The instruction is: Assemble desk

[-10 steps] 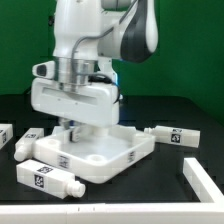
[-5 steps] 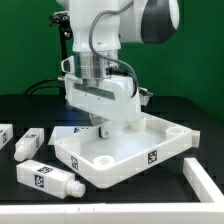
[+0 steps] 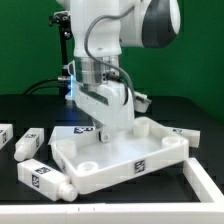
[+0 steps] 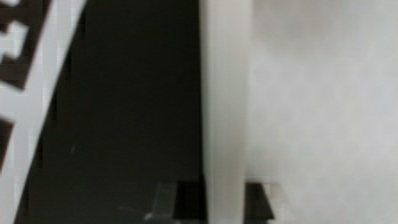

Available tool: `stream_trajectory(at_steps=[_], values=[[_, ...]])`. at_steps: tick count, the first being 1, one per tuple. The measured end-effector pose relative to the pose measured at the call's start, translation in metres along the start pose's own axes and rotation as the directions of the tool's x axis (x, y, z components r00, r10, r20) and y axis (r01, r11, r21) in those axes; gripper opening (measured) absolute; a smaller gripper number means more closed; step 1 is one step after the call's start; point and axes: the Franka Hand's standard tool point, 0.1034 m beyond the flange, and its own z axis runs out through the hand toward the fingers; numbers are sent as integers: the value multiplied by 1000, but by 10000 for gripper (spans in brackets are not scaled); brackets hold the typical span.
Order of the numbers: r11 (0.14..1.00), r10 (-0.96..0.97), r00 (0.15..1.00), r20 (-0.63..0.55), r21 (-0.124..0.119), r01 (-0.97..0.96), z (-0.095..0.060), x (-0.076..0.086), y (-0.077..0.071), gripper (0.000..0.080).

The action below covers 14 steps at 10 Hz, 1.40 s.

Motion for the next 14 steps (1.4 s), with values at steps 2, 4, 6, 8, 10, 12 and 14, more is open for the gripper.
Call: stream_trajectory(at_steps=[2,4,6,8,10,12,14], values=[[1000,13,1000,-3,2,-13,4,2,3,42],[1000,13,1000,-3,-1,-13,6,2,4,42],[1000,14,1000,-3,-5,-14,7,2,5,42],[971,239,971,-13,17,-239,14,-10,-22,42],[949,315,949,-31,44,-313,20,-24,-40,42],[948,316,948,-32,42,-315,20,-23,-39,42],[949,315,949,-27,33,-314,20,-25,-42,42]])
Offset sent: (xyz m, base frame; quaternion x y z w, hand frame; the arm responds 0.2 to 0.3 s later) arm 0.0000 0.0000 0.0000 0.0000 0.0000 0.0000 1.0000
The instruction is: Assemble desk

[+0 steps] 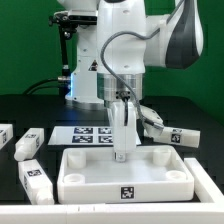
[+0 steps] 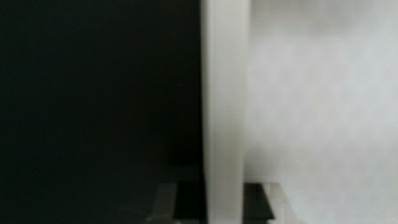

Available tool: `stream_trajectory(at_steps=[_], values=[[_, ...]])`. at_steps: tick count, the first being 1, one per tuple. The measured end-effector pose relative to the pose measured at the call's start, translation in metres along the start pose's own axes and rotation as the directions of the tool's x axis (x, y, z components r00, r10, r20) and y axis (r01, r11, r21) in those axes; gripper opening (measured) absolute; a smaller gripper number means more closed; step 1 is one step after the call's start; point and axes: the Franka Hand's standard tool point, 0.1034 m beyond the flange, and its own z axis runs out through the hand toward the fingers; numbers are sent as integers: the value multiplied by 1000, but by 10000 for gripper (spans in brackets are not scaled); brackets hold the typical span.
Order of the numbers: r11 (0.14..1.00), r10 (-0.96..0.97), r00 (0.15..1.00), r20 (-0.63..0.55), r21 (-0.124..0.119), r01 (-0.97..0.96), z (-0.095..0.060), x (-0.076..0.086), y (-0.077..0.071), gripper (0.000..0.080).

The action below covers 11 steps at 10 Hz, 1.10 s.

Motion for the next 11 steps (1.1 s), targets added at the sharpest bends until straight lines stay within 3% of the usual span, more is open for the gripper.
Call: stream_trajectory(at_steps=[2,5,9,10,11], values=[[1000,12,1000,9,-7,-12,1,-8,-18,42],[999,24,1000,-2,21,-24,3,-7,-44,42],[999,27,1000,-15,26,-27,3,-7,-45,42],[999,27,1000,-14,25,-27,3,-7,-45,100],[999,27,1000,-14,25,-26,4,-7,-45,283]])
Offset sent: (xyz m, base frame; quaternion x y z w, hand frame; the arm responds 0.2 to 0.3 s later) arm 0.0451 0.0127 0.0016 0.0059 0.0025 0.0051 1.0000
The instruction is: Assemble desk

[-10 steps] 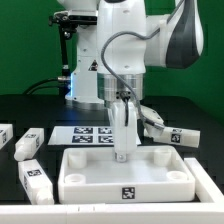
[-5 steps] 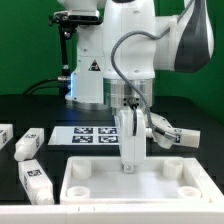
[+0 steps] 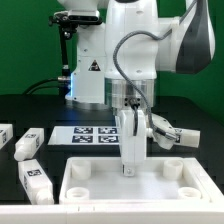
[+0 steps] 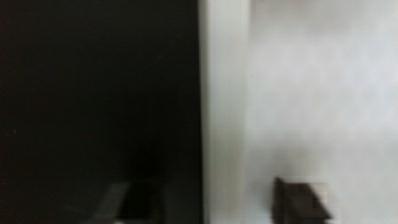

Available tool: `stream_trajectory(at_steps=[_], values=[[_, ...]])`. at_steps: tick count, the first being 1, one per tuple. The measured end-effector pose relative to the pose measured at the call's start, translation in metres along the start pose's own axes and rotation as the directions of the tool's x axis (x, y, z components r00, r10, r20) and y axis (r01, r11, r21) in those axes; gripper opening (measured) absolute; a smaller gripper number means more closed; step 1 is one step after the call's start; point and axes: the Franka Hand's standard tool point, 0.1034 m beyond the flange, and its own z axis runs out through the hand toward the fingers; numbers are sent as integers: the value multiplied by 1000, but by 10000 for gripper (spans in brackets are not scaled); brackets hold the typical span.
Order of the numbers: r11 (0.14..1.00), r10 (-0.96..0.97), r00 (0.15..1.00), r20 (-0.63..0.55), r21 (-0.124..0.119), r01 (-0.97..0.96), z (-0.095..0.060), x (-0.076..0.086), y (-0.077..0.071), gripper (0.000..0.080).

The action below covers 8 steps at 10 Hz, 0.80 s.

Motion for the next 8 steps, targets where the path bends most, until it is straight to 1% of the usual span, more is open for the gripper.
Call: stream_trajectory(at_steps=[1,2,3,4,5,6,7,8], values=[[1000,-1,1000,1,1,1,-1,0,0,418],[999,-34,999,12,10,34,-10,-2,-1,418],[998,-55,998,31,13,54,-24,-8,4,583],[995,-101,994,52,-10,102,-34,-20,10,629],[992,-123,991,48,-4,124,-33,-18,9,629],[991,-130,990,46,-8,130,-31,-18,10,646],[986,-164,985,46,-6,164,-31,-18,10,646],[963,-267,962,49,1,268,-32,-21,11,649]])
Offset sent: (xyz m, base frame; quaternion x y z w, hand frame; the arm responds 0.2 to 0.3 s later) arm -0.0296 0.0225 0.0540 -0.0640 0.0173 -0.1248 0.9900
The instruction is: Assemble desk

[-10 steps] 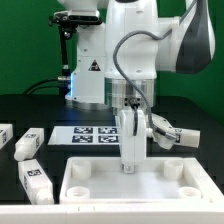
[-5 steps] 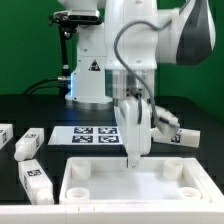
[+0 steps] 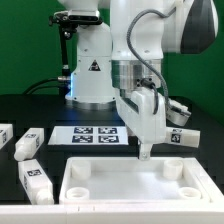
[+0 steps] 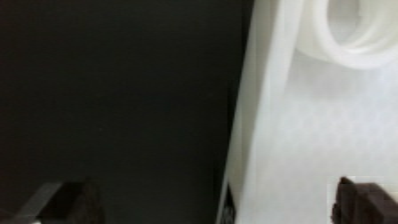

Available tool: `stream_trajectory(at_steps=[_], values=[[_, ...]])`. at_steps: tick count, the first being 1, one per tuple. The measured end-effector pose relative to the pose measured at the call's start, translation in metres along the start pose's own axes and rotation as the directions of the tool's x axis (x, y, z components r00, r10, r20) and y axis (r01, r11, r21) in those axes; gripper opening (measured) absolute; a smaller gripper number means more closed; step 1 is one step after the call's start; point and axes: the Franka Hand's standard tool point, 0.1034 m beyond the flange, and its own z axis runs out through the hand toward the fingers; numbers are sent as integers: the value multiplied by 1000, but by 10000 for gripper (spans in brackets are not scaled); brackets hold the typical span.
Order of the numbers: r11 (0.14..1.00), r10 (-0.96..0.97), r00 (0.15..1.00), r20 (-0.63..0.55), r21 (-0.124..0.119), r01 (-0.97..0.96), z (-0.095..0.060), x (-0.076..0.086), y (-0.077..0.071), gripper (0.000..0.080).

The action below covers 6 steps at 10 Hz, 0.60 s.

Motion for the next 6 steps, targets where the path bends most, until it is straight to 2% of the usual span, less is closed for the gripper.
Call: stream_trajectory(at_steps=[3,4,6], values=[[945,-326,945,40,26,325,-18,-41,9,649],[909,-417,908,39,32,416,-25,-45,7,649],[848,-530,847,31,29,529,-21,-41,9,649]])
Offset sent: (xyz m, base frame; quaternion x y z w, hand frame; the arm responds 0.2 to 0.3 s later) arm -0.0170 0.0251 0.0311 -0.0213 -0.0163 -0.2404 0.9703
